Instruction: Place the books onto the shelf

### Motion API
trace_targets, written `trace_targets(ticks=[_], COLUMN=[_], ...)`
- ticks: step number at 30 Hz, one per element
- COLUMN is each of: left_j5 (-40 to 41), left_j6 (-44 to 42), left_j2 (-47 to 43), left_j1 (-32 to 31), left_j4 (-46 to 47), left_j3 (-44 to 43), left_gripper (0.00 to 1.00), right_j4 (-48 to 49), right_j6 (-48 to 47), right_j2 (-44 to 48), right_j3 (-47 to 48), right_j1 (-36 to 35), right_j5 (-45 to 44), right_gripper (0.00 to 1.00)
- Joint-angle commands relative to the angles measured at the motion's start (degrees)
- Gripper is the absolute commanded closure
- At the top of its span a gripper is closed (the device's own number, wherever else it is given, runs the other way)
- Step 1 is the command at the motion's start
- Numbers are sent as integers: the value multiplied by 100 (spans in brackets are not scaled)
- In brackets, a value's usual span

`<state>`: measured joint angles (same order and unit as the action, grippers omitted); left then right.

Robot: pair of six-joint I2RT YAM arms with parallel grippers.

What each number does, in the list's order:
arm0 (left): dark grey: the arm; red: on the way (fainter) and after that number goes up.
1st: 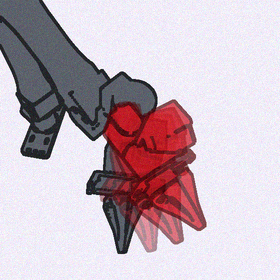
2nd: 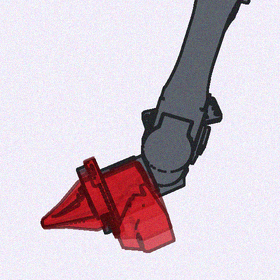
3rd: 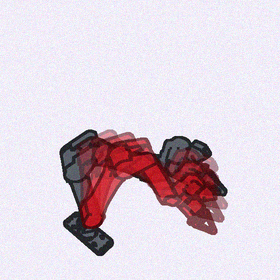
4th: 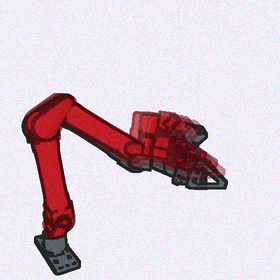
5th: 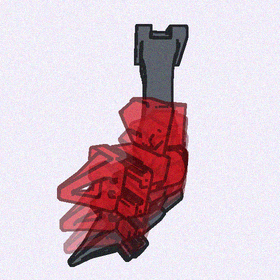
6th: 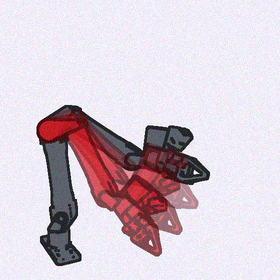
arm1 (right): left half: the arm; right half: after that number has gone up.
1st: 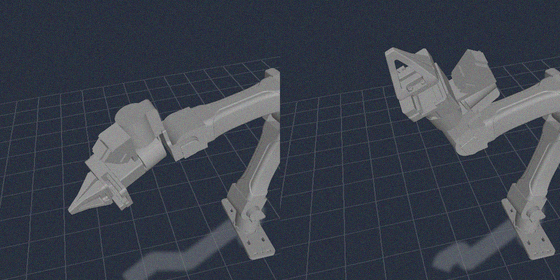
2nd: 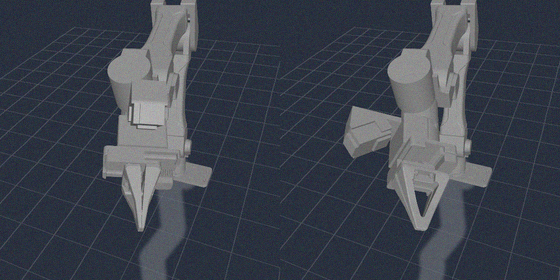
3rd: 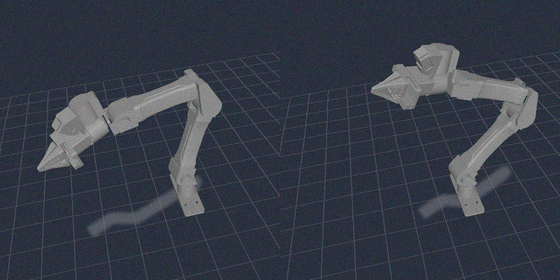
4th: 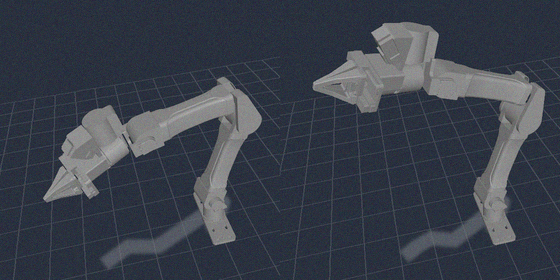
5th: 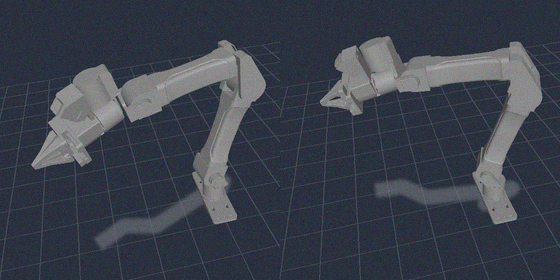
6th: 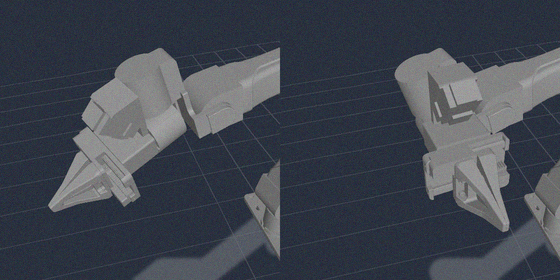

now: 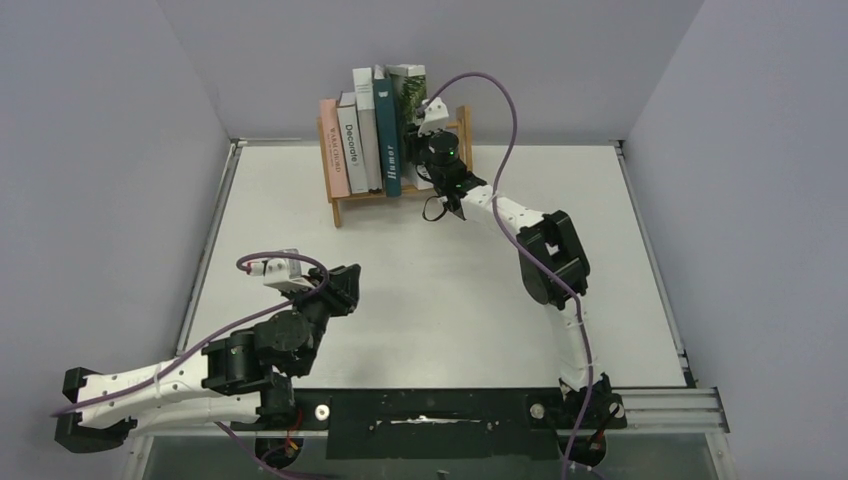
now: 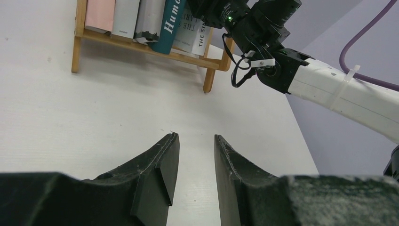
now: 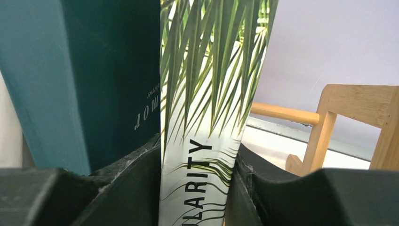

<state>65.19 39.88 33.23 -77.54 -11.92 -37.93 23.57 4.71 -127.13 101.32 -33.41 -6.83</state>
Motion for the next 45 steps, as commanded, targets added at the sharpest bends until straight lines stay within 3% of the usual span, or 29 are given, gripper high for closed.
trace_targets(ticks=[1, 5, 9, 29, 33, 36, 38, 42, 45], left_j5=[-32, -31, -71, -199, -234, -192, -111, 112, 339], left_j6=[117, 170, 187, 162, 153, 137, 117, -154, -379], left_j2=[-129, -162, -143, -95, -52, -22, -31, -171, -203], left_j1=[44, 37, 44, 92, 113, 116, 120, 126, 133], left_j4=[-61, -114, -102, -13, 55, 62, 36, 46, 50], left_j3=[-29, -21, 5, 5, 5, 5, 5, -132, -314], left_gripper=[67, 67, 67, 67, 67, 67, 67, 67, 67], right_j4=[618, 846, 878, 1425, 1333, 1295, 1311, 1808, 1746], right_j6=[217, 226, 239, 264, 232, 553, 1067, 2318, 2266], right_j2=[98, 383, 620, 2017, 2261, 2332, 2301, 2095, 2139], right_j3=[379, 41, -159, -1774, -2036, -2164, -2193, -2265, -2334], right_j1=[-113, -199, -282, -441, -394, -213, 83, 677, 674], right_j5=[286, 244, 253, -416, -586, -166, 643, 2174, 2195], right_gripper=[58, 40, 29, 27, 22, 17, 10, 8, 6])
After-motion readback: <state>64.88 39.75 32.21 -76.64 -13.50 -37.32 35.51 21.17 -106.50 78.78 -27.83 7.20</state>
